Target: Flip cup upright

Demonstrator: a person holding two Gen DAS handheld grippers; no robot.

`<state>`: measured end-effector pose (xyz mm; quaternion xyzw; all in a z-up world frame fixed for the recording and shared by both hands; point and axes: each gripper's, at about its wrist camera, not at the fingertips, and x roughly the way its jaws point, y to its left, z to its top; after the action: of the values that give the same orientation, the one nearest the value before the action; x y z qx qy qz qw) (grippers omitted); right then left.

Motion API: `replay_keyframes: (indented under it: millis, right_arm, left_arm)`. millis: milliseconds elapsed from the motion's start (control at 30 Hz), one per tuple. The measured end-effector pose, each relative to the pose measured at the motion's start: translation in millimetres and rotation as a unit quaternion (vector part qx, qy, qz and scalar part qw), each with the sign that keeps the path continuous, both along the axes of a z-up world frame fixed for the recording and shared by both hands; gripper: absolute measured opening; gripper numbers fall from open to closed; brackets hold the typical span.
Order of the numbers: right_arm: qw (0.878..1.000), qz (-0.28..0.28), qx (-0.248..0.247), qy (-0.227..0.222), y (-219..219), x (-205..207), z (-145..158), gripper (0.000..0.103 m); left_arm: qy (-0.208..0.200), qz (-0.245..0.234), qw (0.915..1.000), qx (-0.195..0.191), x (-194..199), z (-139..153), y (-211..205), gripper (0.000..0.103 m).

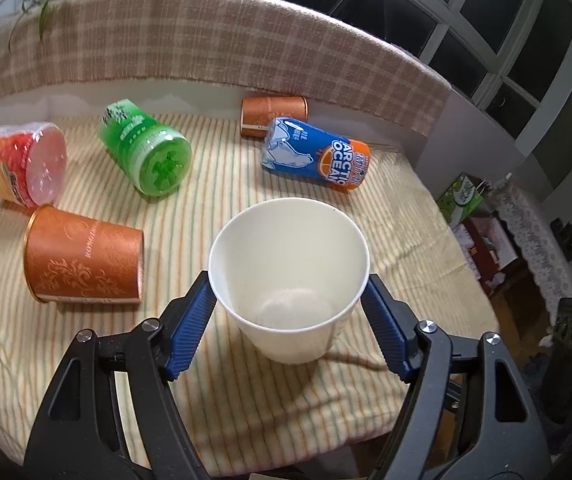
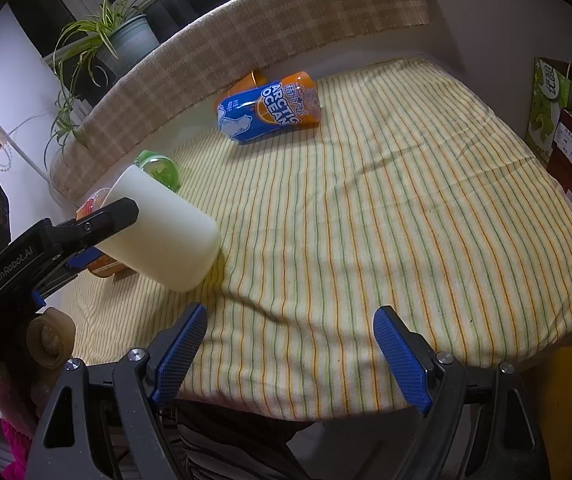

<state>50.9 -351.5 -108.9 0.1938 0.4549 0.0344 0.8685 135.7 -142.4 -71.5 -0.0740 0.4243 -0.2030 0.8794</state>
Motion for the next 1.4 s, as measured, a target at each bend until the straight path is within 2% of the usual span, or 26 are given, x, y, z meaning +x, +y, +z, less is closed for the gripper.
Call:
replay_keyframes:
  millis: [367,533,700,800,967,1400]
  right_arm:
    - [1.0,-0.001,0.0,0.002,-2,0,-1,0.087]
    - [1.0,-0.002,-0.003,0.0,-2,0,-1,0.087]
    - [1.0,-0.003,-0.005,0.0,-2,0,0,0.087]
    - [1.0,-0.003,-0.004,0.001,-1,0,0,0.087]
    - [1.0,-0.002,-0.007,-0.001,-1,0,2,0.087]
    - [1.0,0.0,-0.017,-0.008,1,-1,9,0.087]
  left_arm:
    - [-0.046,-0.025,0.9966,0.064,-15,-2,-17,0.076]
    - [-0.055,-0.035,0.9949,0.077,-20,-3,-21,0.076]
    - [-0.054,-0.035,0.9951,0.074,-21,-3,-22,0.076]
    - [-0.041,-0.05,0.9961,0.06,-21,-5,-23,0.076]
    - [-0.044,-0.052,0.9957,0.062,-24,-5,-25,0.076]
    - [-0.012,-0.059,0.9977,0.03,-21,-11,-16,0.08]
